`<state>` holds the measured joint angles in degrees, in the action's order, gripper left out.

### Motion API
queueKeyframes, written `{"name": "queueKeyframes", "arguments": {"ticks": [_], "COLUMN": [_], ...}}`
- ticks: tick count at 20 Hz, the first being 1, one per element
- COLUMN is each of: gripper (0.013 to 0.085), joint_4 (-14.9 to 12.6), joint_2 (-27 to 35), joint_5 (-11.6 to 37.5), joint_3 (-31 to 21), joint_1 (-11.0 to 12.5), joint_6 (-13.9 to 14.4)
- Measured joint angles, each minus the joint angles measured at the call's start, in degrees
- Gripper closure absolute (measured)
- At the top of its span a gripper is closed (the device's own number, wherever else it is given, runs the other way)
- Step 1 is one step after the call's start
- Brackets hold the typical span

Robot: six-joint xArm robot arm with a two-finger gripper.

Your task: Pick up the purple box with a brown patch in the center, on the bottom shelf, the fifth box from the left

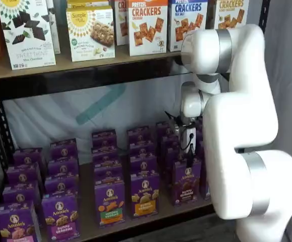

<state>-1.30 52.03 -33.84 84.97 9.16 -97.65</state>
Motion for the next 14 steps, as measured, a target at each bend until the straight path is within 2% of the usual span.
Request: {"name": "queueKeyframes", "arguments": {"ticks": [8, 14], "gripper": [0.013, 0.013], "joint_4": [-2.5, -3.15], "joint_2": [3.77, 6.01], "joint_5": [-2.18, -3.18], "joint_3": [4.76, 7.2], "joint_1": [-0.02, 0.11], "joint_6": [2.09, 2.52]}}
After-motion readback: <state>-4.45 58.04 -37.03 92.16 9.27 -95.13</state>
